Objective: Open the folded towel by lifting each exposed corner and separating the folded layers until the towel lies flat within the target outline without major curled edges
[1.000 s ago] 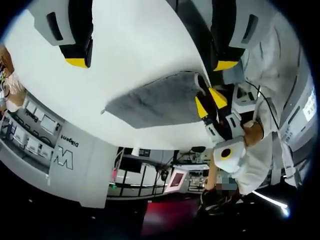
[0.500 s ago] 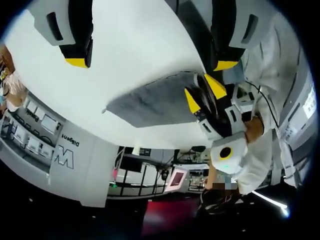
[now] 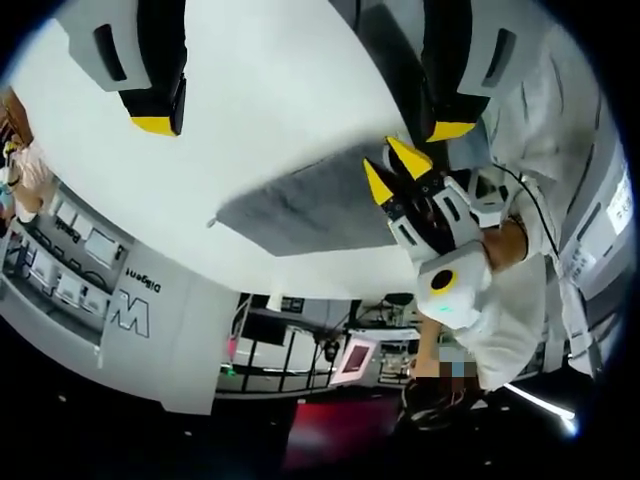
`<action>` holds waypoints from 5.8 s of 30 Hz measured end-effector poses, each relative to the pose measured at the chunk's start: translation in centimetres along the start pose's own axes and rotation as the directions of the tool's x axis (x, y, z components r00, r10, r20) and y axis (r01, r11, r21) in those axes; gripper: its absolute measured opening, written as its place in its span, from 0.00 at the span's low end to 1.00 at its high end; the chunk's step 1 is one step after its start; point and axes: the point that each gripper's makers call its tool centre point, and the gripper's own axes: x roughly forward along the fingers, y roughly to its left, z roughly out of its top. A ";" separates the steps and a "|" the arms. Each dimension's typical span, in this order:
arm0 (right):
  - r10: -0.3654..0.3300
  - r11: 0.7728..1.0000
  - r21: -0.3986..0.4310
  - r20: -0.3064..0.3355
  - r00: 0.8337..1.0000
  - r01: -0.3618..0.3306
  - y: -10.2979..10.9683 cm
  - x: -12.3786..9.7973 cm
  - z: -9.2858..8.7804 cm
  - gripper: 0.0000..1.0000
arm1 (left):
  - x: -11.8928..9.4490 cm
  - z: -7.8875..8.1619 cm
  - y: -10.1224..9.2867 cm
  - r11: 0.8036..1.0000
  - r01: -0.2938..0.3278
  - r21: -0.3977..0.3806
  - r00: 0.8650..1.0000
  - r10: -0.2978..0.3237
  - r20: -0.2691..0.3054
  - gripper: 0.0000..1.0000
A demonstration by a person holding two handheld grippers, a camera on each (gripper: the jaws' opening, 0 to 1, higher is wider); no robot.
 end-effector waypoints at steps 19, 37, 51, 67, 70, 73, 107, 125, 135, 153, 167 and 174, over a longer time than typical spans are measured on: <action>0.002 1.000 0.000 -0.012 1.000 -0.002 0.1 0.1 -0.4 0.97 | -3.8 2.8 3.0 0.989 -0.079 -0.123 0.978 0.101 0.185 0.04; 0.010 1.000 0.004 -0.030 0.999 -0.010 0.1 0.6 -0.7 0.97 | -12.7 1.9 12.4 0.877 -0.398 -0.270 0.846 0.464 0.260 0.04; 0.016 1.000 0.000 -0.039 0.999 -0.016 0.3 0.9 -0.8 0.97 | -18.8 -0.7 16.2 0.753 -0.563 -0.341 0.731 0.646 0.220 0.04; 0.035 0.999 -0.005 -0.049 0.998 -0.035 0.9 1.4 -0.9 0.96 | -24.4 -5.5 17.7 0.591 -0.720 -0.363 0.600 0.793 0.103 0.04; 0.039 0.999 -0.007 -0.052 0.998 -0.040 1.0 1.6 -1.0 0.96 | -24.8 -6.6 17.7 0.573 -0.737 -0.359 0.592 0.803 0.069 0.04; 0.044 0.999 -0.008 -0.053 0.998 -0.044 1.1 1.7 -1.0 0.96 | -25.3 -7.5 17.8 0.555 -0.756 -0.348 0.579 0.814 0.041 0.04; 0.083 0.996 -0.010 -0.087 0.993 -0.085 2.4 3.1 -1.5 0.96 | -26.7 -15.9 13.9 0.547 -0.798 -0.253 0.603 0.732 -0.318 0.05; 0.088 0.996 0.012 -0.096 0.992 -0.087 2.4 3.7 -1.8 0.96 | -27.2 -15.2 12.6 0.598 -0.744 -0.297 0.668 0.676 -0.311 0.39; 0.086 0.995 0.049 -0.096 0.992 -0.081 2.3 4.8 -1.6 0.94 | -24.9 -11.2 11.1 0.711 -0.574 -0.407 0.807 0.576 -0.130 0.83; 0.071 0.976 0.209 -0.022 0.997 -0.065 0.1 8.3 0.6 0.87 | -22.7 -11.3 10.6 0.773 -0.481 -0.415 0.867 0.491 -0.090 0.99; -0.012 0.952 0.306 -0.038 0.999 0.023 -3.3 13.4 1.5 0.60 | -22.5 -11.5 10.1 0.783 -0.443 -0.437 0.885 0.460 -0.073 0.99; -0.009 0.945 0.327 -0.040 0.999 0.021 -3.5 15.8 1.0 0.38 | -22.5 -11.3 10.1 0.781 -0.441 -0.443 0.884 0.464 -0.062 0.98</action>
